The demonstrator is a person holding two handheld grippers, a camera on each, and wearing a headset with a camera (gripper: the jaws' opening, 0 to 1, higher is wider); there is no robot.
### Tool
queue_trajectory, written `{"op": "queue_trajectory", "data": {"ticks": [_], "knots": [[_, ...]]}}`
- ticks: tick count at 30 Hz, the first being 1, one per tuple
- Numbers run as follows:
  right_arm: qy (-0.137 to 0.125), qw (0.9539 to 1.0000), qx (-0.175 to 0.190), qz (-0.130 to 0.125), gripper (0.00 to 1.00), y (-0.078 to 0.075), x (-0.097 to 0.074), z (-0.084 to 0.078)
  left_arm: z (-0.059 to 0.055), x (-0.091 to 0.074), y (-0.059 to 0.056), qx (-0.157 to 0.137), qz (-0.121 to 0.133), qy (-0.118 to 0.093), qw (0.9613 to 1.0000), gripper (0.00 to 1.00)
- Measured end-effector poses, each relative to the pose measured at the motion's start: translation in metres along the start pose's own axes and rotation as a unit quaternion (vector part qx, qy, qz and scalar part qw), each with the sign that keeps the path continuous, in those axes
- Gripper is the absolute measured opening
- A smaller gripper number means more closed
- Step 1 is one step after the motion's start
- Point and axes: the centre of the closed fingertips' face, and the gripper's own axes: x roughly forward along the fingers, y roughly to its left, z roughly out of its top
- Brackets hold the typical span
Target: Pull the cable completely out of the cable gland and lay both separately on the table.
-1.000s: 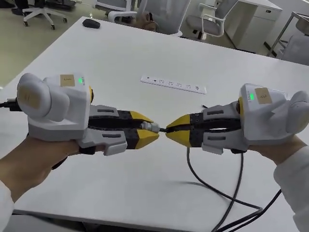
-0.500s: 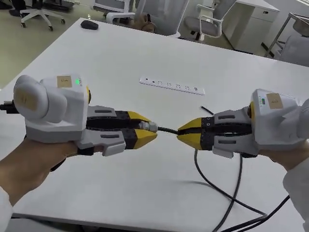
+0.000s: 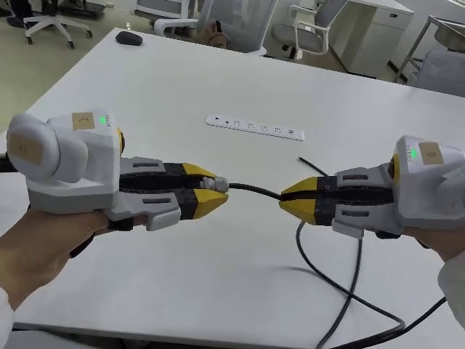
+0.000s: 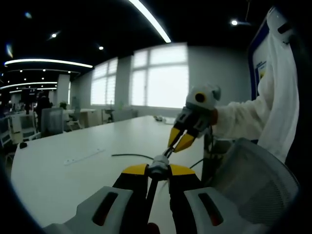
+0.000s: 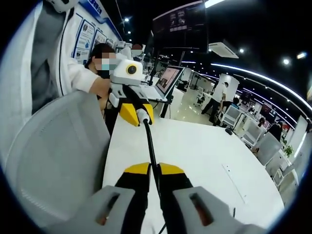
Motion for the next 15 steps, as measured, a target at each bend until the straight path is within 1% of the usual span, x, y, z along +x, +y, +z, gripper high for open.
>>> {"op": "queue_trajectory", "data": {"ticks": [3,6,15], "knots": [[-0.002,1.0,0.004,-0.007,0.05,-0.0021,-0.0024,-0.0014,0.0007,-0.0001,0.0006,-0.003,0.001,-0.003,1.0,0.17],[-0.004,0.9999,0.009,-0.009,0.05,-0.0024,-0.0033,-0.0014,0.0016,0.0003,0.0001,-0.006,-0.001,-0.006,1.0,0.17],[-0.003,0.9999,0.012,-0.007,0.05,-0.0035,-0.0003,-0.0047,0.0032,0.0006,-0.0011,-0.002,-0.003,-0.008,1.0,0.17]]}}
